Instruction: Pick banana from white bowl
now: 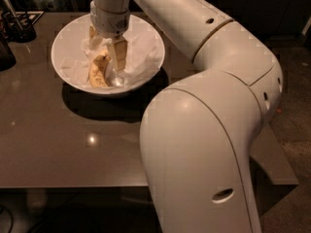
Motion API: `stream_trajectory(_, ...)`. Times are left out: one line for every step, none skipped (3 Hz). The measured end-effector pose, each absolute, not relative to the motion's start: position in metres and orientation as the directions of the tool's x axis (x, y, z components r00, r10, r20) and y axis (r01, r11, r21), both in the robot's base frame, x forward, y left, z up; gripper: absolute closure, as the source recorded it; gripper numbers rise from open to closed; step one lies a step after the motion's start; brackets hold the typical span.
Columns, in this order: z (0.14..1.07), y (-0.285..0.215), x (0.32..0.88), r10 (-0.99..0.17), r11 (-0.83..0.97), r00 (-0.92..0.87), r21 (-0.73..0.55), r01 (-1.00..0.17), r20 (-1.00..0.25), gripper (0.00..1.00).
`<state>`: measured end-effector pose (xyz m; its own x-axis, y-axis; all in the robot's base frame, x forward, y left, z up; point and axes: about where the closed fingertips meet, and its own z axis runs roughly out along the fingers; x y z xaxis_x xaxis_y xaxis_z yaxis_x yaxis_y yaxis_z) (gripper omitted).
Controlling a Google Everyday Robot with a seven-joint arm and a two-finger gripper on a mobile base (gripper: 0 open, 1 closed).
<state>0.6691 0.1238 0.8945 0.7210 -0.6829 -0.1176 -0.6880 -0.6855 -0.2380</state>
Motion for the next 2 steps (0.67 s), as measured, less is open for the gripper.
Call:
stream_trajectory(0.8879, 0.1371, 0.6743, -0.67, -0.702, 0.735, -0.23, -0.674, -0.107, 0.3)
stream_trajectory(0.8811, 0.145, 0.6788, -0.664, -0.712, 0.741, -0.22, -0.667, -0.101, 0.3)
